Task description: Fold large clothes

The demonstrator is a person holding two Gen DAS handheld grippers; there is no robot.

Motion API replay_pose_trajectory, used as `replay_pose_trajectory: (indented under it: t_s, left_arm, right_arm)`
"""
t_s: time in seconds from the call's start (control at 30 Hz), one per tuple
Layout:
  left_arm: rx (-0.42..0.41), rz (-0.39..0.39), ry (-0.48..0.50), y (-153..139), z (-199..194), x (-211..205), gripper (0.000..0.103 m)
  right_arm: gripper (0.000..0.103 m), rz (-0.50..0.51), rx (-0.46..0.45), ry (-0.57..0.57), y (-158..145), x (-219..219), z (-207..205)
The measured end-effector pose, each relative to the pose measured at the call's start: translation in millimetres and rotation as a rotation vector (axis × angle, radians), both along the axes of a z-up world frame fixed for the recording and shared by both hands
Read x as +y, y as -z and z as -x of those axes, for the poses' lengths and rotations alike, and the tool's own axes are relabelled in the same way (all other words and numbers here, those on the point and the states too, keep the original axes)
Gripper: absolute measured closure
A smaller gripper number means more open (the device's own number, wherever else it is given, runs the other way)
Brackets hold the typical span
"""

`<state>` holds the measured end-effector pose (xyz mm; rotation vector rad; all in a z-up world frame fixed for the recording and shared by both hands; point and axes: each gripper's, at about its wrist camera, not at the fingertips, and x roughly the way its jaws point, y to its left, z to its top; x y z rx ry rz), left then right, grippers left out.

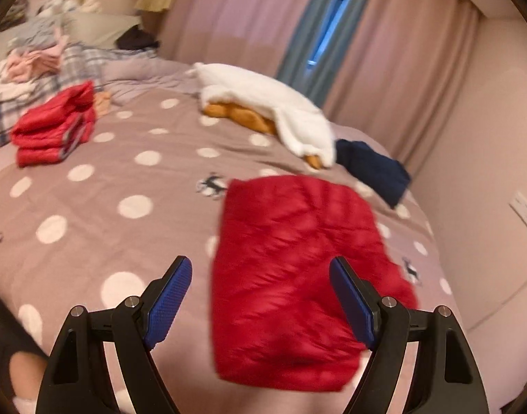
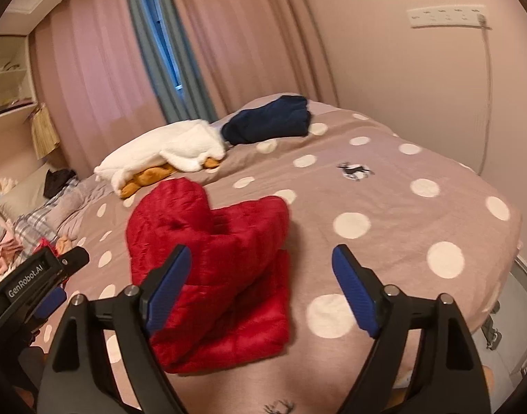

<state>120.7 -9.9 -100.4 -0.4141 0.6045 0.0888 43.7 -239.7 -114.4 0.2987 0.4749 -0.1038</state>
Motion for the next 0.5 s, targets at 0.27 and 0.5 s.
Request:
replay_pose_trajectory:
  t_s: [0.27, 0.5]
  left_arm:
    - [0.050, 0.065, -0.093, 13, -5, 40, 0.022]
    - [0.075, 0.063, -0.135, 23, -10, 52, 0.022]
  right_arm:
    - [0.013, 0.004, 0.073, -0.125, 18, 44, -36]
    - [0.068, 0.122, 0.127, -0.077, 35, 59, -56]
